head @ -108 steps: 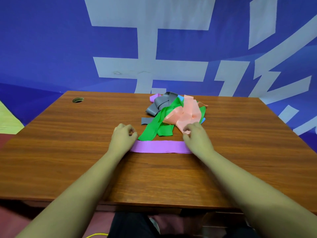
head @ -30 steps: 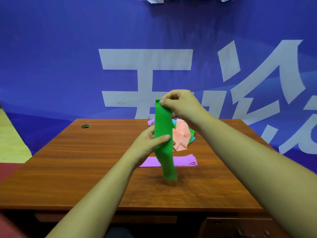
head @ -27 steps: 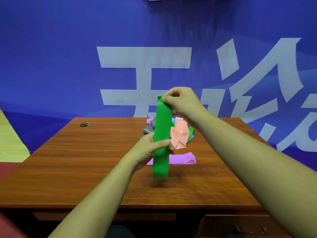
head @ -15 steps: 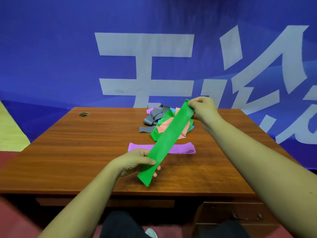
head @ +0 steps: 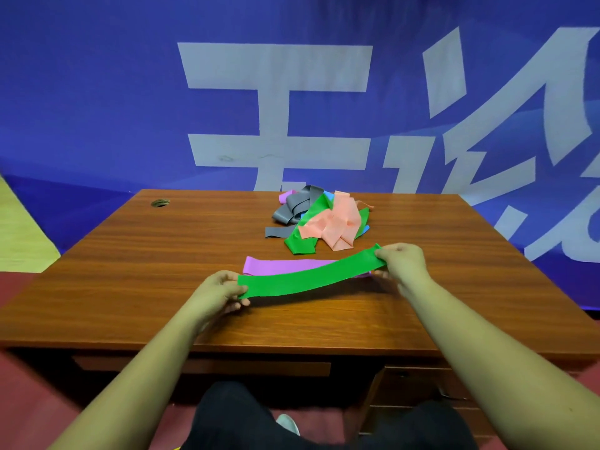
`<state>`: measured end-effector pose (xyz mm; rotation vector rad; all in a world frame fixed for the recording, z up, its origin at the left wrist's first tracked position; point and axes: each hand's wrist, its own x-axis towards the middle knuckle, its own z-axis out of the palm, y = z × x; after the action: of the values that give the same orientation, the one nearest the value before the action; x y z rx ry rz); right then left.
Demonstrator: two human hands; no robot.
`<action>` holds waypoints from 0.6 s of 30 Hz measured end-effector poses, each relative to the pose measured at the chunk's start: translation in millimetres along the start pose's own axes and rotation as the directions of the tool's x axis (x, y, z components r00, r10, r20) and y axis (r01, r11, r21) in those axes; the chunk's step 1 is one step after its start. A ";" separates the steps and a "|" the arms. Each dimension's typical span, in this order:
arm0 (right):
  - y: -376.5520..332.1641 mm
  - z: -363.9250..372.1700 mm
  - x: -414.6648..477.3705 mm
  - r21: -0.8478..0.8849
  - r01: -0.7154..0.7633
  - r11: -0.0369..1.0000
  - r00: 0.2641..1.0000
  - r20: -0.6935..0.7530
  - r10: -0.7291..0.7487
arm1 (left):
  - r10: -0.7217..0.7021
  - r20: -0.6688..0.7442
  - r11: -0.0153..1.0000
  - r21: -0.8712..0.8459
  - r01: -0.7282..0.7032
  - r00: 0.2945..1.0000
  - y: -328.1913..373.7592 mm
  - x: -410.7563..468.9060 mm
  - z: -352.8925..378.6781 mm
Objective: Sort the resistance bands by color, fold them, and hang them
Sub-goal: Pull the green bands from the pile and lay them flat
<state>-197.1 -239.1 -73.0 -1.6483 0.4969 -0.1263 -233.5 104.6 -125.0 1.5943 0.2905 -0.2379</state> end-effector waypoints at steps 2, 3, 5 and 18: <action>14.7 -0.2 -0.2 -0.010 -0.083 0.996 0.996 0.011 0.083 | 0.033 -0.097 0.999 0.038 -0.029 0.995 -2.5 4.6 -3.0; 21.8 0.7 -0.4 -0.039 -0.110 0.993 0.994 0.013 0.110 | 0.045 -0.131 0.996 0.076 -0.036 0.990 -3.8 6.2 -3.3; 35.0 2.9 0.4 -0.125 -0.104 0.987 0.995 -0.002 0.104 | 0.056 -0.184 0.988 0.154 -0.027 0.981 -6.3 8.9 -2.8; 64.9 23.3 -1.6 -0.513 0.179 0.839 0.975 -0.022 -0.221 | 0.321 -0.382 0.791 0.611 -0.024 0.867 -11.0 11.1 8.8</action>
<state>-205.9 -220.9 -139.0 -2.2267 0.4379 -0.2323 -226.4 96.6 -139.5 2.2925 0.4665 0.2495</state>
